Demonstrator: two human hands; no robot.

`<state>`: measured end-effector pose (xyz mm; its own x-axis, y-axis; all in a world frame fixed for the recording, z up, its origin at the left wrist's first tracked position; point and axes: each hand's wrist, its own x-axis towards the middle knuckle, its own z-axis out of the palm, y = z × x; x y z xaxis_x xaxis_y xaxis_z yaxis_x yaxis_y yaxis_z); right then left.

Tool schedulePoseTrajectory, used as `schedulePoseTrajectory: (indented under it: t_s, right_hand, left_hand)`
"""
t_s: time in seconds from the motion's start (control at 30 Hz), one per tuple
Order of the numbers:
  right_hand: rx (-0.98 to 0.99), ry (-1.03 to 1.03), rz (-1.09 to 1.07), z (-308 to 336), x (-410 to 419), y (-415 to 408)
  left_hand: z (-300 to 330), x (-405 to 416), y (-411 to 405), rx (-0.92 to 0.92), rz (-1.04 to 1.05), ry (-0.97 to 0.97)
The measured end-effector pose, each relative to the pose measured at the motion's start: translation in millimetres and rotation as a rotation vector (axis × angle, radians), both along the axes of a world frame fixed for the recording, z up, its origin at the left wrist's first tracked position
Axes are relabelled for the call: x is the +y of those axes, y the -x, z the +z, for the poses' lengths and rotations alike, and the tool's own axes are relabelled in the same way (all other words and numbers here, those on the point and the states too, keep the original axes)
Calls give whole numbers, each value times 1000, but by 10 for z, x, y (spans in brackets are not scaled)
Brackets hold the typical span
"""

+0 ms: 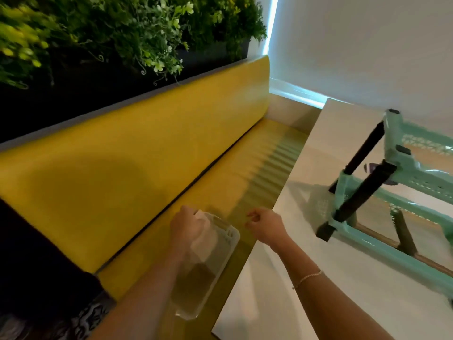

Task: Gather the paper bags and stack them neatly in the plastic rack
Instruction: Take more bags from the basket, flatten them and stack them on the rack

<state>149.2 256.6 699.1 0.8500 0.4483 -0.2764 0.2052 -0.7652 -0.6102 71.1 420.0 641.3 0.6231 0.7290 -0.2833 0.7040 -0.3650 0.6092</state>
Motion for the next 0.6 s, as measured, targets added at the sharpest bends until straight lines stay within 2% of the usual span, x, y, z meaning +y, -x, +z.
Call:
schedulePoseTrajectory:
  t_s: [0.1, 0.17, 0.3, 0.47, 0.6]
  right_hand:
    - [75, 52, 81, -255, 312, -31]
    - [108, 84, 115, -419, 468, -62]
    - [153, 96, 133, -714, 648, -125]
    - [169, 46, 110, -900, 668, -180]
    - [154, -13, 83, -904, 629, -228]
  left_hand:
    - [-297, 276, 41, 187, -20, -9]
    - [-480, 396, 4, 244, -18, 32]
    - [-823, 550, -137, 261, -30, 96]
    - [-1086, 604, -281, 234, -11, 23]
    - [-1169, 459, -353, 272, -92, -17]
